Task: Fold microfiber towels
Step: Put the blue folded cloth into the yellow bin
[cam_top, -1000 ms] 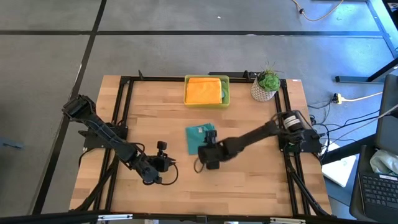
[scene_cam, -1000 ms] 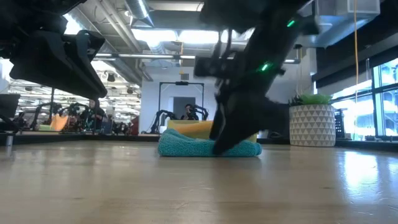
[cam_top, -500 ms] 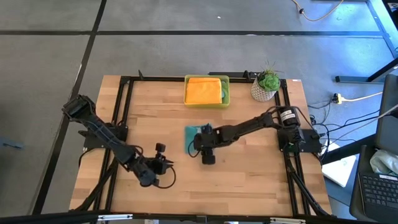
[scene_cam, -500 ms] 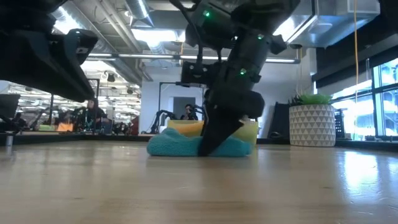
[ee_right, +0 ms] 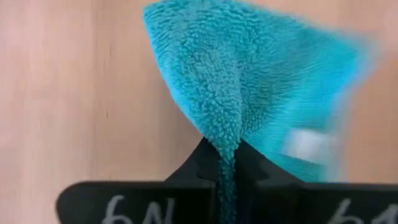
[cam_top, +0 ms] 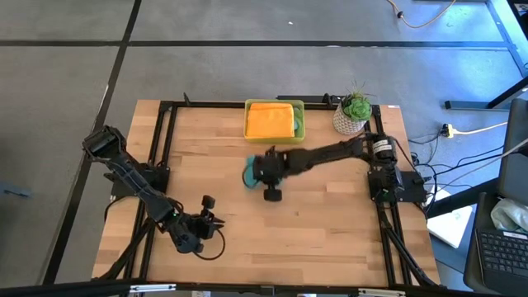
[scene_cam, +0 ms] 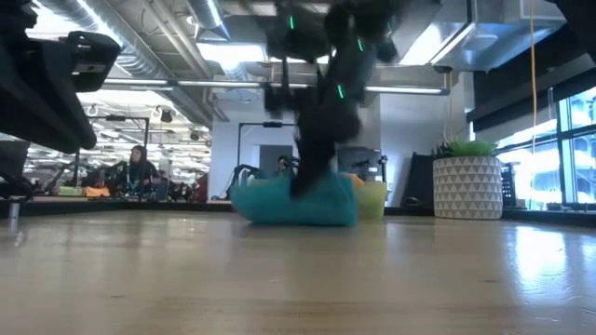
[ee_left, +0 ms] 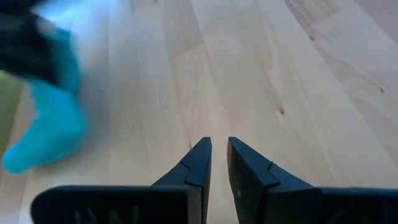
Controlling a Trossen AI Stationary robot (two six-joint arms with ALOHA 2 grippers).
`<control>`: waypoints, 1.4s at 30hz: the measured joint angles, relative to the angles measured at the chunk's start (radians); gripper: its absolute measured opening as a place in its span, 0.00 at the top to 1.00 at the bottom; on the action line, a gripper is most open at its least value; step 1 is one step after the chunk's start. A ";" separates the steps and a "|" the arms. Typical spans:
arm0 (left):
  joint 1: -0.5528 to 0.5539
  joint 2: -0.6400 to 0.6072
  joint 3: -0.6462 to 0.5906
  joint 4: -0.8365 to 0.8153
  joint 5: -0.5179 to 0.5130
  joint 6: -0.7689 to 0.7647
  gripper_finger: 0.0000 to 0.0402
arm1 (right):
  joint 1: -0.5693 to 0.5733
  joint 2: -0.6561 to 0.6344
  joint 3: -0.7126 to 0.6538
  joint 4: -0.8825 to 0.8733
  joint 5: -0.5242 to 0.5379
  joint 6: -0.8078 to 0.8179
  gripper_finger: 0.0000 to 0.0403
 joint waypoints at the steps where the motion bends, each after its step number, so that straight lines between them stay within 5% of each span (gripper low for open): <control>1: -0.001 0.000 0.000 0.000 -0.001 0.000 0.89 | -0.014 -0.012 0.044 -0.050 0.001 -0.016 0.97; 11: -0.004 0.000 0.000 0.004 -0.007 -0.005 0.89 | -0.186 -0.017 0.467 -0.376 0.055 -0.243 0.97; 17: -0.004 0.000 0.000 0.004 -0.006 -0.004 0.89 | -0.334 -0.018 0.579 -0.388 0.058 -0.332 0.97; 24: -0.004 0.000 0.000 -0.003 -0.006 -0.004 0.89 | -0.430 -0.013 0.544 -0.261 0.061 -0.459 0.97; 32: -0.004 0.000 0.000 -0.005 -0.006 0.002 0.89 | -0.437 -0.002 0.333 -0.075 0.116 -0.599 0.97; 42: -0.001 0.000 0.000 -0.017 -0.023 0.021 0.89 | -0.500 -0.006 0.395 0.009 0.201 -0.684 0.97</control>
